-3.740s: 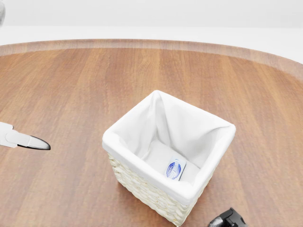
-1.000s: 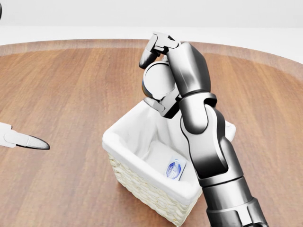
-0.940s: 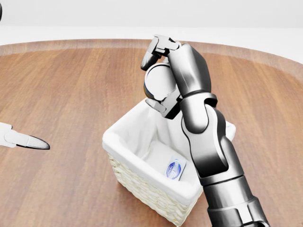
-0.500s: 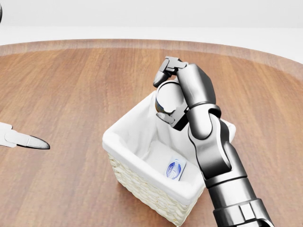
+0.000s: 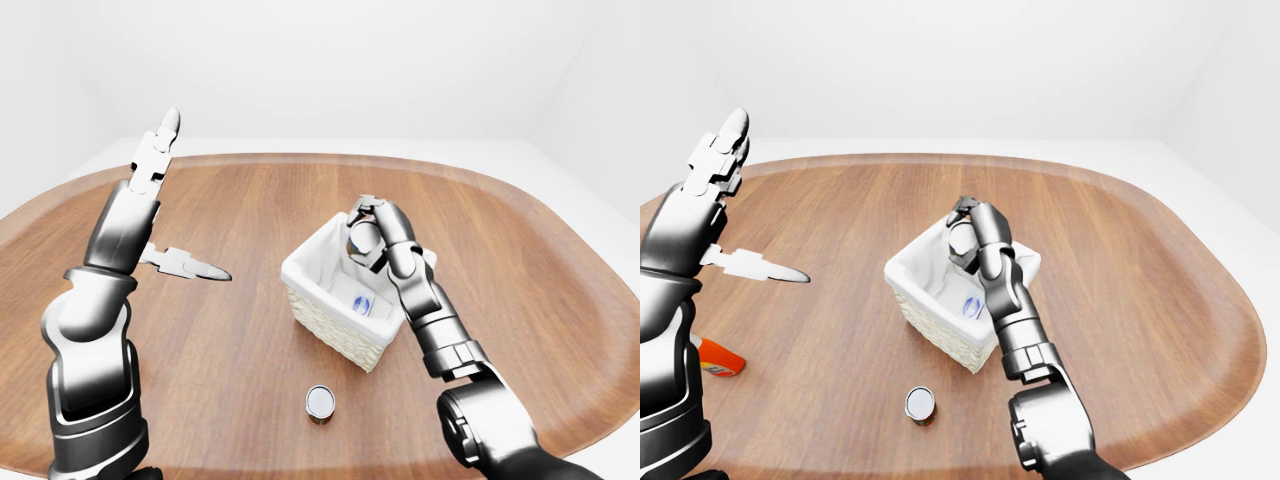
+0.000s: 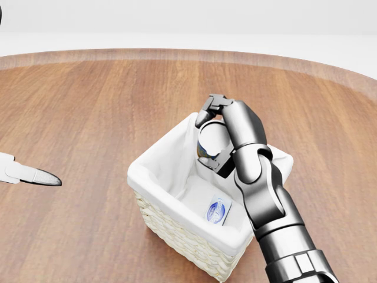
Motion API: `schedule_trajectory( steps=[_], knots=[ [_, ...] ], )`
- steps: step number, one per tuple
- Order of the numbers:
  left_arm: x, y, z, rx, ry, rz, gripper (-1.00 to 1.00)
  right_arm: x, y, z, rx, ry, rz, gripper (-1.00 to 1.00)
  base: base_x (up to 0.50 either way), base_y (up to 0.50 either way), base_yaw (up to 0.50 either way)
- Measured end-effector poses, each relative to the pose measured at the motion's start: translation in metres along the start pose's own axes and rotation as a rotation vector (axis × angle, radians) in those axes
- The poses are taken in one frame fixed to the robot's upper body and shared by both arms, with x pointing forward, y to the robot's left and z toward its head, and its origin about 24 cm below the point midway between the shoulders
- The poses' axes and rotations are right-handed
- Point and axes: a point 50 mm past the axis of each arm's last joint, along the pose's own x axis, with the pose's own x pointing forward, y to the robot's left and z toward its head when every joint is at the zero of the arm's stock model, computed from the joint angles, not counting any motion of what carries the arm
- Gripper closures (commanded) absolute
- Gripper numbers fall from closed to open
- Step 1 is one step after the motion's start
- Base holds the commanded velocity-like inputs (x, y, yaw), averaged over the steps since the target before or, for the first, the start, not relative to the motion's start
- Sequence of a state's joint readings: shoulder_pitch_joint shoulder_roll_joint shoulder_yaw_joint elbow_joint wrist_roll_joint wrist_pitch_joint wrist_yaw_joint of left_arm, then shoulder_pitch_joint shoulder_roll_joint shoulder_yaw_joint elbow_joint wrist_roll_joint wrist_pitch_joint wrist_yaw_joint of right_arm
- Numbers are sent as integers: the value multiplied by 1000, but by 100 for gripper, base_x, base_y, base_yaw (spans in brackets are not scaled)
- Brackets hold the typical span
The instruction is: Pick up the alphabet soup and the cream cheese box, and put them in the basket.
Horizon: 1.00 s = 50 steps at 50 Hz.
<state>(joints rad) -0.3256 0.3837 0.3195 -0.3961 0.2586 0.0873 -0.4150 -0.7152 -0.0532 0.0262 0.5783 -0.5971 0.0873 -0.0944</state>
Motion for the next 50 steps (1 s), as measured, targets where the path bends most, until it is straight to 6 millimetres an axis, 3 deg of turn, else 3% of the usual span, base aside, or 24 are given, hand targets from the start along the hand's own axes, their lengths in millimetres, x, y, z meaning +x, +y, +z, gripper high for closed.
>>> schedule_trajectory(
  steps=[16,50],
  knots=[
    [0,0,0,-1,1,1,-100,0,12,-20,-2,92,34,100,0,0,0],
    [0,0,-3,-8,11,4,-100,1,29,-35,-19,192,87,100,0,0,0]
  ],
)
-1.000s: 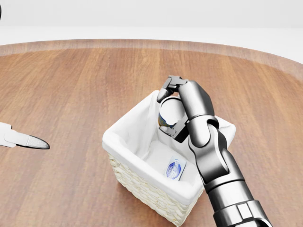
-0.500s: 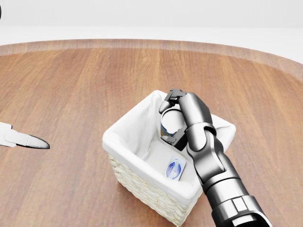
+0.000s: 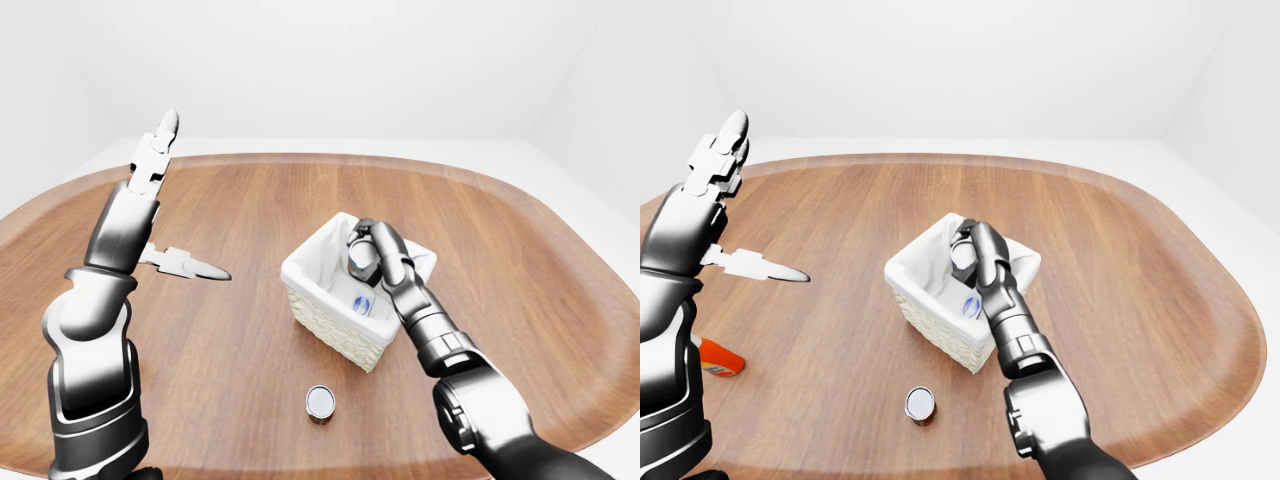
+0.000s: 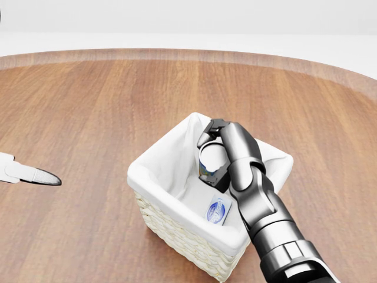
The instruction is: Pick up the alphabet soup and the cream cheese box, and put them in the basket.
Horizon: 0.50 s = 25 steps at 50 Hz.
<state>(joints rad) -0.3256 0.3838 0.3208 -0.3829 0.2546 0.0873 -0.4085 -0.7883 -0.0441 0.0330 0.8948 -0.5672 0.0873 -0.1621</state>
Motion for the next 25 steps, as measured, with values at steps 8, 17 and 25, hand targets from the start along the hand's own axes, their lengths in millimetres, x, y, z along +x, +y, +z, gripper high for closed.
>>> schedule_trajectory(
  steps=[8,17,25],
  knots=[
    [0,0,0,0,1,0,-100,0,1,0,-3,4,6,100,0,0,0],
    [0,0,0,2,-2,-1,-100,1,1,1,-10,1,10,100,0,0,0],
    [0,0,1,3,-3,-2,-100,1,-2,7,-13,-27,6,100,0,0,0]
  ],
)
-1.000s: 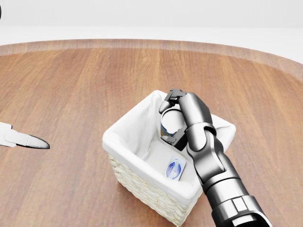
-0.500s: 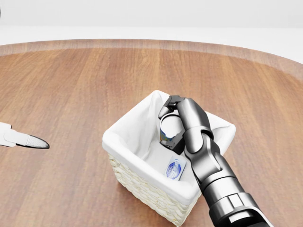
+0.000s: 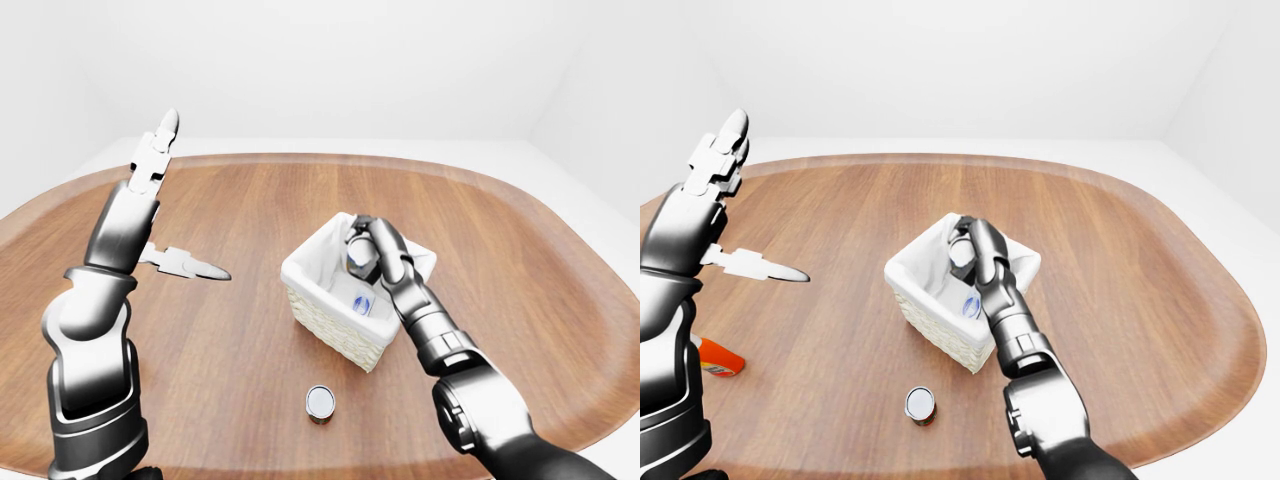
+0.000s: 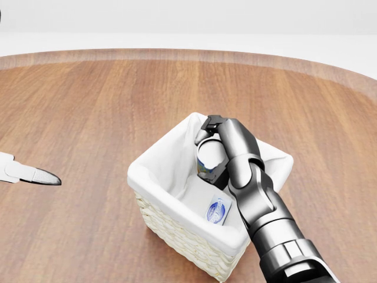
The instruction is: Pick up the alphabet soup and the cream cheese box, and put them in the basket.
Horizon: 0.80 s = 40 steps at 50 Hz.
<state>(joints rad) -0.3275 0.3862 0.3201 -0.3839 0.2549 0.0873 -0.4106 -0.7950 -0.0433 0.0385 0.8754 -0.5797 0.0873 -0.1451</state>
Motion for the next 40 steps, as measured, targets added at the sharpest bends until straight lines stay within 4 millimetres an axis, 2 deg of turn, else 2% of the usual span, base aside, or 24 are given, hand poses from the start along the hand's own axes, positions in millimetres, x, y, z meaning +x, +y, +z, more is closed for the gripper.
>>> schedule_trajectory(
  steps=[18,19,20,21,40],
  knots=[
    [0,0,-1,-1,3,-2,-100,-1,-5,12,-2,-57,-8,100,0,0,0],
    [0,0,-1,-1,3,-2,-100,-1,-5,12,-3,-58,-9,65,0,0,0],
    [0,0,-1,-1,4,-1,-100,-1,-6,12,-1,-60,-12,-44,0,0,0],
    [0,0,-1,-2,5,-1,-100,-2,-6,13,1,-62,-13,-100,0,0,0],
    [0,1,3,10,-11,-3,-100,-6,-22,37,-31,-183,-56,-100,0,0,0]
  ],
)
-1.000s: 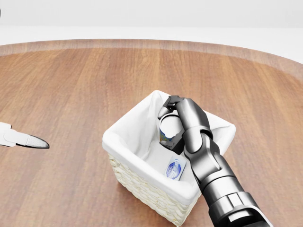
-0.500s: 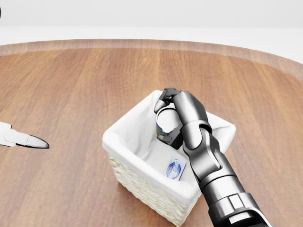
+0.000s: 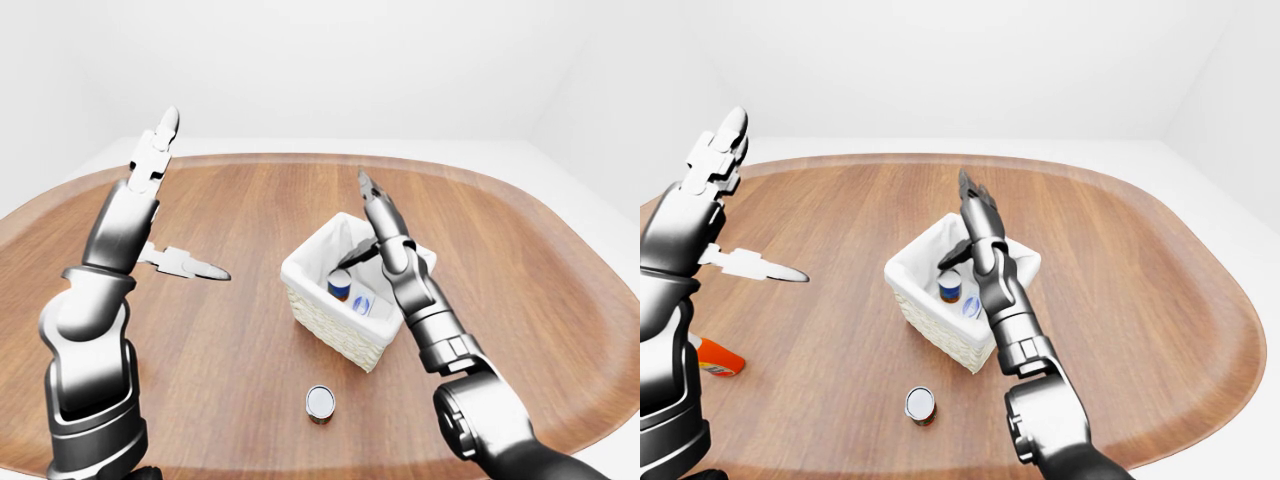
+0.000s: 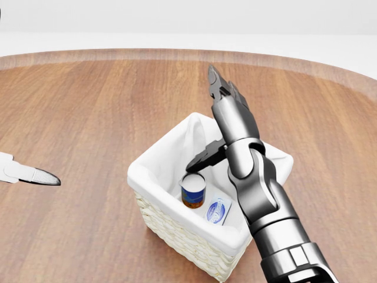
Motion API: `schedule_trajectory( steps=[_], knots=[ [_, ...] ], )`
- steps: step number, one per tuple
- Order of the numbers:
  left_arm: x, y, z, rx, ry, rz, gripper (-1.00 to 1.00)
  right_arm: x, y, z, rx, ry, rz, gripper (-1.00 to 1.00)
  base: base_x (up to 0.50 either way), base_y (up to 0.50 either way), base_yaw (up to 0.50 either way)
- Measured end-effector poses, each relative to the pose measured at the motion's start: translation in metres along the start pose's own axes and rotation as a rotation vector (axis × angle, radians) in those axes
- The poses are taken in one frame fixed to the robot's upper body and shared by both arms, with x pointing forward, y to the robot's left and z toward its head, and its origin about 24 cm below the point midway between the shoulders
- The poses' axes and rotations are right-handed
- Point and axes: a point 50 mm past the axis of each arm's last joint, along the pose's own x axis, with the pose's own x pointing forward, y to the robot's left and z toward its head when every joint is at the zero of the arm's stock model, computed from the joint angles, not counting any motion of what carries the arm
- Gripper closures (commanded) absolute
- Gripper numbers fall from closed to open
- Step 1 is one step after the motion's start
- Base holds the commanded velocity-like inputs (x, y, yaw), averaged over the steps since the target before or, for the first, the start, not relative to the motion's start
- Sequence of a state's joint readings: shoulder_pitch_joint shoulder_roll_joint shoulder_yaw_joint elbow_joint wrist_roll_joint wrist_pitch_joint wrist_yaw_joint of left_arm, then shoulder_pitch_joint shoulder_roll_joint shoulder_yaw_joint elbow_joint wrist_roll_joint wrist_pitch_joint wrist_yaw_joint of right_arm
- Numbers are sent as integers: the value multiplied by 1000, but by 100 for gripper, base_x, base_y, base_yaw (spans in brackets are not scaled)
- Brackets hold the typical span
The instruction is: Pick up the alphabet soup and the cream cheese box, and put them in the basket.
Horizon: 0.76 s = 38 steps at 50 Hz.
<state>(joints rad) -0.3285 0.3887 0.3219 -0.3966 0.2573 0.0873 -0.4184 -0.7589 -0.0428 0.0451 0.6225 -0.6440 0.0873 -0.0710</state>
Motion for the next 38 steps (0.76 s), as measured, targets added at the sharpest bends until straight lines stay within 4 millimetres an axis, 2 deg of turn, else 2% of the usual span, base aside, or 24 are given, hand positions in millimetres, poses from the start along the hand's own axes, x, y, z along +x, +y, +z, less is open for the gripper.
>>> schedule_trajectory(
  steps=[26,38],
  knots=[
    [0,0,-1,-2,3,0,-100,-5,-27,46,-78,-192,-49,-100,0,0,0],
    [0,0,0,0,-1,1,-100,-8,-40,54,-80,-228,-145,-100,0,0,0]
  ],
)
